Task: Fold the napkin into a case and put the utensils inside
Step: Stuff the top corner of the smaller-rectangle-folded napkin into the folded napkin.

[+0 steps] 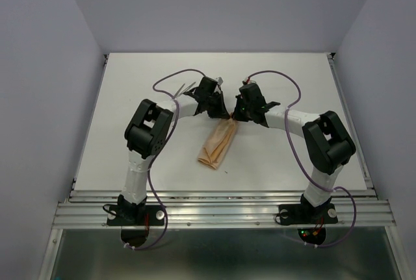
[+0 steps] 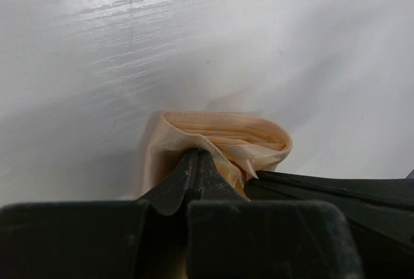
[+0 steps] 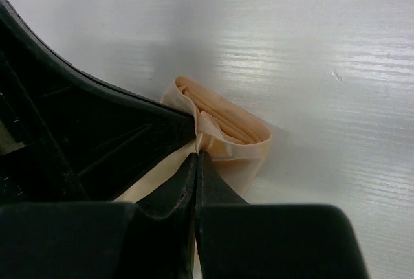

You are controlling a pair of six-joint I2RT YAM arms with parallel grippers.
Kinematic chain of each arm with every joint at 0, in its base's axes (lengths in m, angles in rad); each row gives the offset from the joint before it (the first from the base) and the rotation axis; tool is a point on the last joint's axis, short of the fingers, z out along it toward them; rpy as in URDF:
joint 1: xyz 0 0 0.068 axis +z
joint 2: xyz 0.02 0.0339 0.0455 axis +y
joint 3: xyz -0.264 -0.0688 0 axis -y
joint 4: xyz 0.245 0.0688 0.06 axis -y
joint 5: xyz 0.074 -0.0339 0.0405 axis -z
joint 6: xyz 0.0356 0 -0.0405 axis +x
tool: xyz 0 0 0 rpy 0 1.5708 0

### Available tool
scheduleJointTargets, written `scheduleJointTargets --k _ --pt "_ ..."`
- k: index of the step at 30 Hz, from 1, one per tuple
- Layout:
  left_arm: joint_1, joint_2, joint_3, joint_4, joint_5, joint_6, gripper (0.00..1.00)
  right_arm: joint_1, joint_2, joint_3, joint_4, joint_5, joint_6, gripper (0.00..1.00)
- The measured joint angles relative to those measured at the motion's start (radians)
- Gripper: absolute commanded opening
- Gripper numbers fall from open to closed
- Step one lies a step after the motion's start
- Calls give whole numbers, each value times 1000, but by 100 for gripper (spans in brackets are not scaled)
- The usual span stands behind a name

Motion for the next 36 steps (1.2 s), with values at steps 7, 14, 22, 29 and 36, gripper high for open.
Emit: scheduleJointTargets --k 7,14,22,29,36 --pt "-25 32 30 40 23 -18 0 0 0 0 -3 0 2 1" --pt "-36 33 29 46 31 -23 0 0 0 0 -4 0 2 1" --pt "-36 1 -14 56 31 -33 0 0 0 0 -7 3 2 1" --pt "-27 -55 -30 12 27 -31 0 -1 0 0 -6 13 2 1" --pt "-13 -98 -31 2 24 -26 0 -2 0 0 -6 12 2 1"
